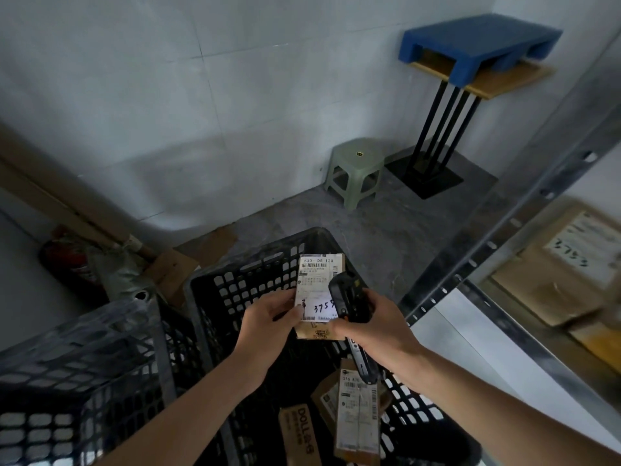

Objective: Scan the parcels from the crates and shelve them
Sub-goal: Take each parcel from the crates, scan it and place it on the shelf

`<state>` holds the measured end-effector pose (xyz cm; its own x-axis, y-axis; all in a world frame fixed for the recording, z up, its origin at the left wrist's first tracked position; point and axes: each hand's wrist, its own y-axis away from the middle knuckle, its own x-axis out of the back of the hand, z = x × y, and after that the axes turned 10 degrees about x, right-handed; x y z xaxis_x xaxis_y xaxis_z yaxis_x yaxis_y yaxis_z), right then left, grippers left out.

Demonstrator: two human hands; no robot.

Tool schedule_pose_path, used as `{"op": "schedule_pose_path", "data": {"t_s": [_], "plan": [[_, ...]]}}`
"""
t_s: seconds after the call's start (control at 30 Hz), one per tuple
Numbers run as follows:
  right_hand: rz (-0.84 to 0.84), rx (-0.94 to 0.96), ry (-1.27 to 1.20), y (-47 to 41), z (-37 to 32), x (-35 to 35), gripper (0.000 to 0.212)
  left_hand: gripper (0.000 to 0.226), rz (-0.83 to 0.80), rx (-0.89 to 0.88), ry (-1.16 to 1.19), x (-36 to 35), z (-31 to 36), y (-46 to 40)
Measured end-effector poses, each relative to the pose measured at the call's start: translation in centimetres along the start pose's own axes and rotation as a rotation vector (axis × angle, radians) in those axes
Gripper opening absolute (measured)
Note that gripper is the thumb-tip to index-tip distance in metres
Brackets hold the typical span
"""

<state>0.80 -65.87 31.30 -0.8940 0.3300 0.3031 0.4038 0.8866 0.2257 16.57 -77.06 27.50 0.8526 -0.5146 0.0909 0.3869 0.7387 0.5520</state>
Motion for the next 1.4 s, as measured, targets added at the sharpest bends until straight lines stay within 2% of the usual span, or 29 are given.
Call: {"op": "schedule_pose_path", "data": {"t_s": [0.3, 0.6, 0.73, 0.83, 0.9, 1.0, 1.07, 1.27, 1.4], "plan": [[0.086, -0.019, 0.03, 3.1, -0.3, -0.9, 0.03, 0.03, -0.082, -0.013, -0.021, 0.4, 0.7, 2.9], [0.204, -0.053, 0.048, 9.7, -0.9, -2.6, 0.03, 0.034, -0.208, -0.231, -0.201, 1.2, 0.3, 6.7], [0.264, -0.058, 0.059, 13.3, -1.2, -2.8, 0.037, 0.036, -0.285, -0.33, -0.301, 0.8, 0.2, 9.3], [0.302, -0.069, 0.076, 16.5, -1.2, -2.0, 0.036, 0.037, -0.344, -0.326, -0.311, -0.3, 0.2, 11.2], [0.33, -0.076, 0.097, 18.7, -1.1, -0.9, 0.043, 0.037, -0.39, -0.304, -0.299, -1.3, 0.2, 12.6], [0.36, -0.088, 0.173, 22.5, -1.0, 1.1, 0.066, 0.038, -0.434, -0.323, -0.32, -3.4, -0.2, 15.0], [0.387, -0.106, 0.241, 25.2, -0.6, 2.8, 0.074, 0.038, -0.453, -0.34, -0.335, -5.1, -0.6, 16.8], [0.462, -0.196, 0.509, 35.5, 0.1, 7.8, 0.07, 0.035, -0.528, -0.378, -0.356, -10.3, -2.4, 24.0], [0.48, -0.249, 0.667, 43.9, 0.8, 10.5, 0.075, 0.034, -0.568, -0.409, -0.375, -13.8, -4.6, 29.8]]}}
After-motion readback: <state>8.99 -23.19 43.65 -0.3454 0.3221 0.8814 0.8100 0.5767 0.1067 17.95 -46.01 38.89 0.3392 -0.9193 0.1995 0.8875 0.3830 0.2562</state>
